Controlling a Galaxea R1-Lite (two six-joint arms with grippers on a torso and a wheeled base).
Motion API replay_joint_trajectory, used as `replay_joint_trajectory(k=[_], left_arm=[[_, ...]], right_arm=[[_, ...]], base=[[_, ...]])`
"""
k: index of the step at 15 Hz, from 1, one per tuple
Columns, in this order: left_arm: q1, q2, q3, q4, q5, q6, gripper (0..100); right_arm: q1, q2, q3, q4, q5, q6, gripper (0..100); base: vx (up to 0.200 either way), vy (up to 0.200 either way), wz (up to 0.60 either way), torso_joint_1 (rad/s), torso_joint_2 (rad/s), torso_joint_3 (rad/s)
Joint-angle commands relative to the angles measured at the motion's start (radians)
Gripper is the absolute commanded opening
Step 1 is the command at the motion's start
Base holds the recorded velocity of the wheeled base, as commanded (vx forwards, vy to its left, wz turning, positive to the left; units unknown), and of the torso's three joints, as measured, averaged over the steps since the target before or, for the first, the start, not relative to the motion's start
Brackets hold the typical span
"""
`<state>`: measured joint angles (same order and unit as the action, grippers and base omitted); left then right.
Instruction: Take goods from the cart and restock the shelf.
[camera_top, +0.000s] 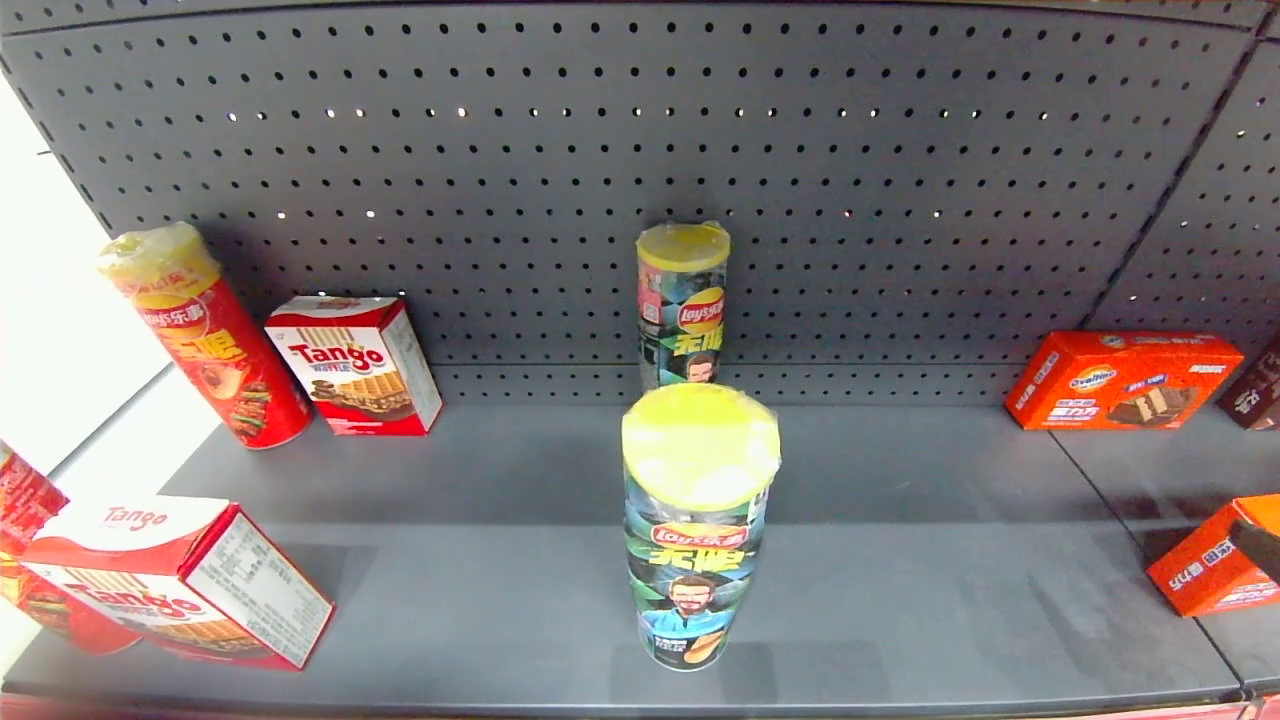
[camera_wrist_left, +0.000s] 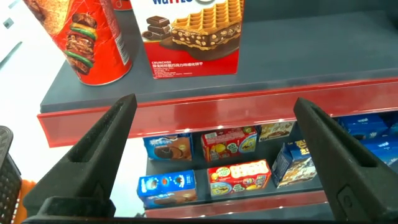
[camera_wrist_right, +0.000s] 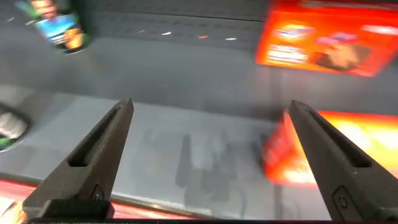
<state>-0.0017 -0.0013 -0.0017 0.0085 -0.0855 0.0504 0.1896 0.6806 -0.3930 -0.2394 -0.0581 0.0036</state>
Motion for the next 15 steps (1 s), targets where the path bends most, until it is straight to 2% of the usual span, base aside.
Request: replay_joint_trajectory(k=[1, 2, 5, 7, 9, 10, 15], left_arm=[[0.000, 0.001, 0.000, 0.001, 0.000, 0.000, 100], [0.000, 0.001, 0.000, 0.001, 0.000, 0.000, 100], [0.000, 0.001, 0.000, 0.001, 0.000, -0.001, 100], [0.000, 0.001, 0.000, 0.001, 0.000, -0.001, 100], [-0.001, 0.001, 0.000, 0.002, 0.001, -0.001, 100], [0.000, 0.001, 0.000, 0.001, 0.000, -0.001, 100], [0.000, 0.001, 0.002, -0.004, 0.003, -0.007, 100]], right_arm=[[-0.133, -0.262, 0.112, 0.009, 0.003, -0.005, 100], [-0.150, -0.300, 0.131, 0.015, 0.003, -0.007, 100], [-0.154, -0.540, 0.302, 0.054, 0.023, -0.022, 100], [-0.173, -0.612, 0.393, 0.104, 0.007, -0.022, 100], [-0.205, -0.681, 0.384, 0.282, 0.024, -0.019, 100], [-0.203, -0.681, 0.393, 0.227, 0.037, -0.017, 100], [-0.203, -0.681, 0.393, 0.235, 0.041, -0.016, 100]], base=[[0.000, 0.000, 0.00, 0.000, 0.00, 0.000], [0.000, 0.000, 0.00, 0.000, 0.00, 0.000], [0.000, 0.000, 0.00, 0.000, 0.00, 0.000], [0.000, 0.000, 0.00, 0.000, 0.00, 0.000], [0.000, 0.000, 0.00, 0.000, 0.00, 0.000], [0.000, 0.000, 0.00, 0.000, 0.00, 0.000], [0.000, 0.000, 0.00, 0.000, 0.00, 0.000]])
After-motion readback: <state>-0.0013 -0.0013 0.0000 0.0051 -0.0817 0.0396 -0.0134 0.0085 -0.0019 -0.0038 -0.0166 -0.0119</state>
